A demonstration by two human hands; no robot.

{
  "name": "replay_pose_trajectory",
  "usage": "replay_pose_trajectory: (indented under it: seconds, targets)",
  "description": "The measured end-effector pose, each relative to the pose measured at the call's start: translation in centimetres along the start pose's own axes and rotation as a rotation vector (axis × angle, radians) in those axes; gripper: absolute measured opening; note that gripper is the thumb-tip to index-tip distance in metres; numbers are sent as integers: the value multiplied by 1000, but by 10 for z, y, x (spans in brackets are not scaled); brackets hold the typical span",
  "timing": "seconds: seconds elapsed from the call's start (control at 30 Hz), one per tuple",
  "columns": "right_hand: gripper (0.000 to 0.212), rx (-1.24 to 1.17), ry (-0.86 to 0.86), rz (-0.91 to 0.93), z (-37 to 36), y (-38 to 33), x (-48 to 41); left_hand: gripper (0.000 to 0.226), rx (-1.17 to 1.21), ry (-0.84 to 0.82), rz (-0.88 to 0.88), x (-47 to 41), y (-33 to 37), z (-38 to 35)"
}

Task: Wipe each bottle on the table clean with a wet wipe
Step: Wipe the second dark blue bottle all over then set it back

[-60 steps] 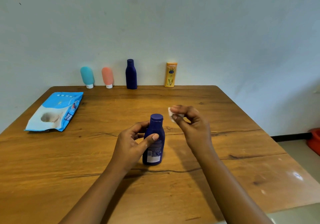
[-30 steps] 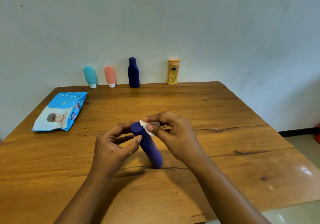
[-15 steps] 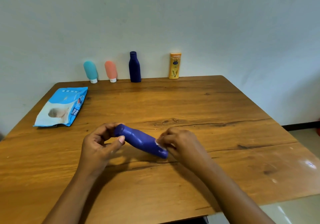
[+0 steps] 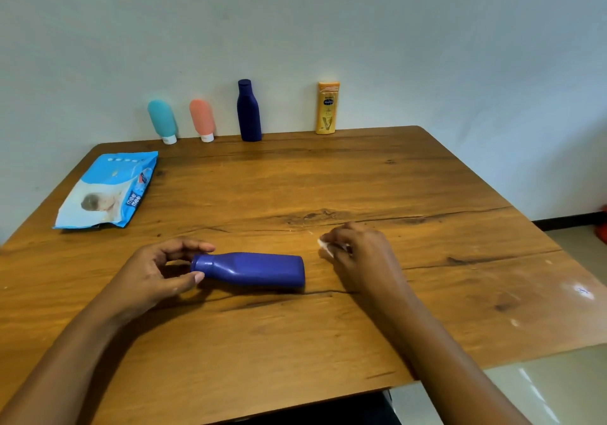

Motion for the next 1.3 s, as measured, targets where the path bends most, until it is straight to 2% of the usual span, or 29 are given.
replay_pose_trajectory:
  seconds: [0.17,0.27,0.43,0.5,0.6,0.73,0.8,0.87,0.97,1.07,1.23,1.3]
  targets:
    - [21,-145,73,-69,8,3,2,60,-246,-206,38,-11,3,-5]
    - [21,-197,79,-73,4,1,2,82,-428,-272,-31,-19,20,-24]
    - [21,-292,97,-52,2,-3,-1,94,-849,-434,-266,-29,46,-87]
    - [21,-314,97,-32,1,-4,-2,84,-939,-414,-285,-36,50,-101]
    - [22,-353,92,-37,3,-3,-4,73,-791,-375,-247,-42,55,-99]
    - [22,-531,183,-34,34,-11,-9,60,-243,-157,-232,-35,75,-78]
    - [24,-543,224,45,56,-29,-13,59,-66,-43,-243,-30,80,-68]
    - [24,-466,220,171,72,-55,-16,61,-1,26,-292,-26,86,-62]
    - [25,-189,163,324,68,-93,-18,67,55,72,-370,-21,91,-61]
    - [28,-8,207,428,56,-110,-8,62,110,114,-451,-15,92,-62]
    - [22,-47,29,485,53,-104,14,69,143,173,-431,-12,78,-59]
    - [24,-125,30,439,64,-97,8,72,178,184,-406,-13,75,-56]
Point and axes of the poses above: each hand's wrist, its own x-axis away from the middle knuckle, its own z-axis out of the back of the hand, y = z × x, the point moved 5 cm from there along -x, towards the middle knuckle, and after that the axes turned 1 degree about -y, right-handed, at the moved point
